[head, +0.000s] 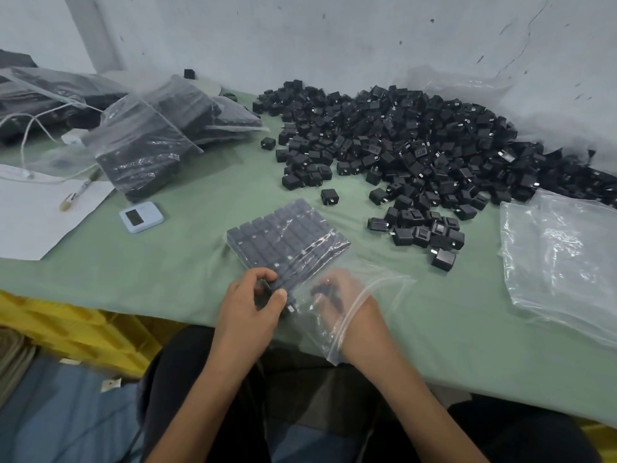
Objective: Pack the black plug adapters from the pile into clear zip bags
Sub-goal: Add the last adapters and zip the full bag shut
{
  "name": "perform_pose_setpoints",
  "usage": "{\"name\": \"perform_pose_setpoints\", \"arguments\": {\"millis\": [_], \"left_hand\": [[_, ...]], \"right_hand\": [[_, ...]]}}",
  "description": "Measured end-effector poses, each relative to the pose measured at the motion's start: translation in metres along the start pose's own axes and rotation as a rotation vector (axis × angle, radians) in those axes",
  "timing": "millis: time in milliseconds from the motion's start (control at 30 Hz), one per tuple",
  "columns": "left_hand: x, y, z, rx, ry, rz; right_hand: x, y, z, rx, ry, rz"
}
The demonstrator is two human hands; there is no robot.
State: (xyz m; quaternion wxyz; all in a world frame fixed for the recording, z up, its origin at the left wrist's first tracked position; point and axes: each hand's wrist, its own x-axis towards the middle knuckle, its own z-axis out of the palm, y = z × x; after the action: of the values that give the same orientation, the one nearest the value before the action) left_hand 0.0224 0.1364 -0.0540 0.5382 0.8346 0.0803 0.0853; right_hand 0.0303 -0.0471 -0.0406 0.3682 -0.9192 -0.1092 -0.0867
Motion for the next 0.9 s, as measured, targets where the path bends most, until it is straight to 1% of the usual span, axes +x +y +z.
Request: {"name": "perform_pose_setpoints", "arguments": {"millis": [67, 100, 167, 200, 267, 333, 400, 467, 533, 633, 700, 767, 800, 900], "left_hand": [[0.000, 0.001, 0.000, 0.008, 0.005, 0.006], [0.000, 0.001, 0.000, 0.014, 0.006, 0.008], [0.000, 0.001, -0.001, 0.018, 0.005, 0.010], [0.000, 0.001, -0.001, 0.018, 0.003, 0.009], [0.000, 0.002, -0.001, 0.018, 0.001, 0.009], [-0.001, 0.003, -0.001, 0.018, 0.000, 0.009], [-0.001, 0.004, -0.001, 0.010, -0.011, 0.005], [-0.002, 0.005, -0.002, 0.009, -0.018, 0.000], [-0.002, 0.006, -0.002, 0.012, -0.022, -0.002], [-0.003, 0.007, -0.002, 0.009, -0.024, -0.004], [-0.003, 0.008, -0.002, 0.017, -0.023, -0.004], [-0.004, 0.008, -0.002, 0.022, -0.022, -0.005], [-0.004, 0.008, -0.001, 0.022, -0.019, -0.004], [-0.007, 0.010, -0.001, 0.023, -0.002, 0.001]], "right_hand": [[0.003, -0.008, 0.001, 0.136, -0.057, 0.114], [0.006, -0.007, 0.001, 0.108, -0.096, 0.150], [0.013, -0.005, 0.001, 0.015, -0.196, 0.102], [0.014, -0.005, -0.001, -0.051, -0.197, 0.102], [0.014, -0.005, -0.006, -0.053, -0.187, 0.124], [0.013, -0.008, -0.008, 0.060, -0.172, 0.140], [0.009, -0.012, -0.005, 0.184, -0.145, 0.201], [0.007, -0.015, 0.003, 0.266, -0.115, 0.227], [0.008, -0.018, 0.009, 0.302, -0.113, 0.268], [0.012, -0.019, 0.010, 0.266, -0.184, 0.274], [0.012, -0.020, 0.007, 0.368, -0.202, 0.270], [0.009, -0.020, 0.005, 0.490, -0.175, 0.273], [0.008, -0.020, 0.005, 0.508, -0.159, 0.275], [0.006, -0.019, 0.009, 0.426, -0.132, 0.287]]}}
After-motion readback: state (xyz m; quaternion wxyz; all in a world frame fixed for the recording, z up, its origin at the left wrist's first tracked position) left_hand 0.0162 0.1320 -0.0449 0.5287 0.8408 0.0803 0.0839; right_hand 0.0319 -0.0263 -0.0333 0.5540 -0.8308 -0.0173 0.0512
